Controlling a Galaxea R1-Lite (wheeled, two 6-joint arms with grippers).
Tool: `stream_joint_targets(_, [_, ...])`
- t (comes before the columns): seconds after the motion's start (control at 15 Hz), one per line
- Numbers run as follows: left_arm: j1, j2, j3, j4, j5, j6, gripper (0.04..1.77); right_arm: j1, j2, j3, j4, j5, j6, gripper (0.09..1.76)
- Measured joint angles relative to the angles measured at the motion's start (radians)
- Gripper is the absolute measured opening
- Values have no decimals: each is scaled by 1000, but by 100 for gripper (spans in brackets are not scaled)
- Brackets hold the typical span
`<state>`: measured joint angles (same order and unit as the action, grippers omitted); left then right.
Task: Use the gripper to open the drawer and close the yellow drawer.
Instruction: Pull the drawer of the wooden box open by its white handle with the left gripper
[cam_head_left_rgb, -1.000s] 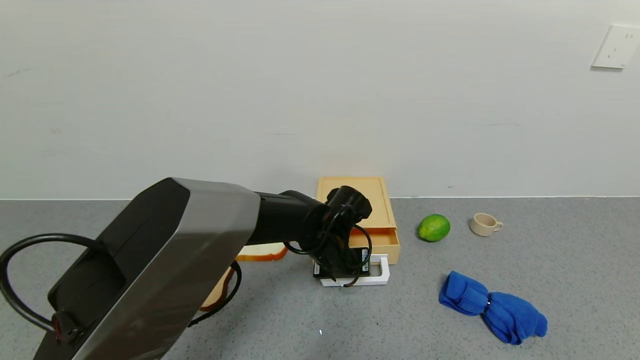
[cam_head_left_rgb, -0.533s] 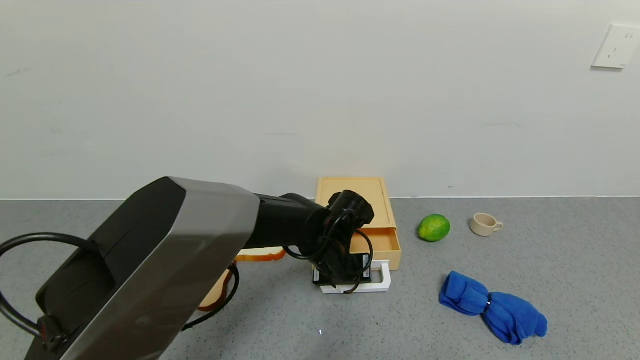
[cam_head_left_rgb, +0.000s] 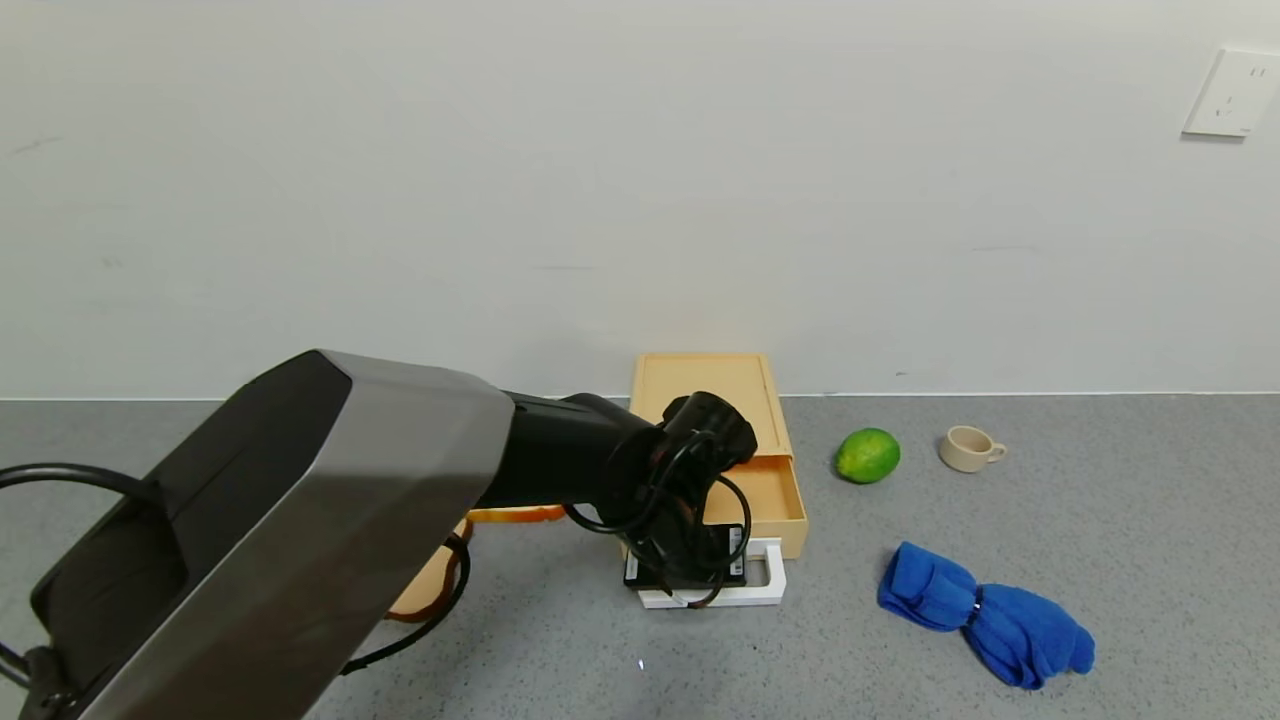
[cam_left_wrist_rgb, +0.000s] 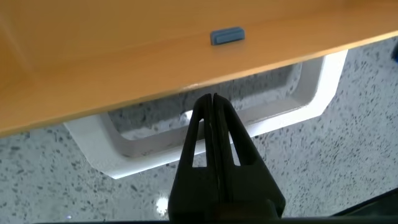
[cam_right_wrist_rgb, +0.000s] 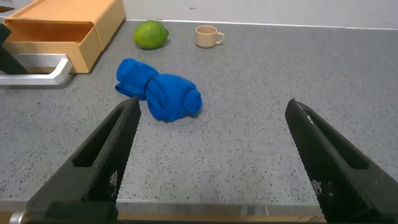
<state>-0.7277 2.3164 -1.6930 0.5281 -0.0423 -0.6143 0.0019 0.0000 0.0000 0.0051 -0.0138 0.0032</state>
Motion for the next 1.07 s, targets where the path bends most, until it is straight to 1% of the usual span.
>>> stream_joint_targets(0.73, [-28,-48,73,-1,10,-48,11,0,0,0,0,0,0,171])
stream_joint_targets(1.07, [-42,-69,104,-1,37,-67,11,0,0,0,0,0,0,171])
